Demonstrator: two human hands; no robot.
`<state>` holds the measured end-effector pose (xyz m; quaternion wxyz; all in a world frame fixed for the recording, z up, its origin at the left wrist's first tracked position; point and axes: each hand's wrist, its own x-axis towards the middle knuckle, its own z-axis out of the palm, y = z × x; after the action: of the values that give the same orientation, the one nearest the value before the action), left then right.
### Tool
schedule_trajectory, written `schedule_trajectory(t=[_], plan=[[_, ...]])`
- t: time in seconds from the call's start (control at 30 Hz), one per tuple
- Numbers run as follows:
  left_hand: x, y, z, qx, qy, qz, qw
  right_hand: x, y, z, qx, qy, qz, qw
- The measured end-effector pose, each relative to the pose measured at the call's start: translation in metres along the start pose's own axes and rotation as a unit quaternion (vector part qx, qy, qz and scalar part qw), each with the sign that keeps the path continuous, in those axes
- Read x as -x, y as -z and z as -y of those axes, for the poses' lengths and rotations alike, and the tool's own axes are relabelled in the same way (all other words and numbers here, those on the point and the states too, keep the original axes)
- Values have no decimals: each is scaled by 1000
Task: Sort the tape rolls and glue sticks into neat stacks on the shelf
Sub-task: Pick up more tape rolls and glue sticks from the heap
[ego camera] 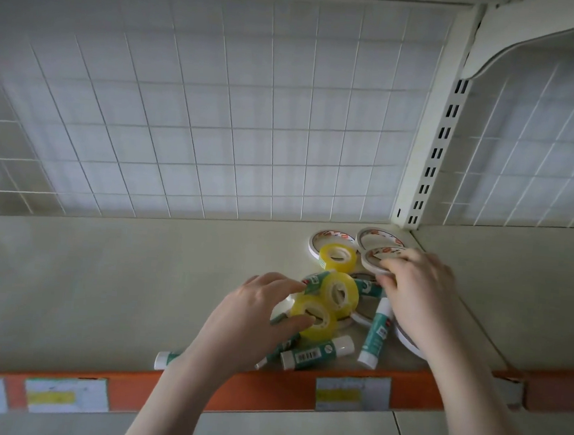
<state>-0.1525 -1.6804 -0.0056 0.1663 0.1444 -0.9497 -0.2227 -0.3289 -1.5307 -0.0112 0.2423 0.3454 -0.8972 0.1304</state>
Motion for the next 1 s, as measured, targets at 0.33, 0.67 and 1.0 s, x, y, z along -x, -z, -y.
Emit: schedule_trajectory(t=[0.33, 0.67, 1.0], plan=[[-2, 3, -1, -20, -69, 46, 996, 1, 10, -7, 30, 2, 48, 998], [-5, 3, -7, -47, -89, 34, 994, 11, 20, -14, -36, 46, -98, 994], [21, 28, 3, 0, 5, -117, 993, 44, 26, 8, -147, 70, -174, 971]])
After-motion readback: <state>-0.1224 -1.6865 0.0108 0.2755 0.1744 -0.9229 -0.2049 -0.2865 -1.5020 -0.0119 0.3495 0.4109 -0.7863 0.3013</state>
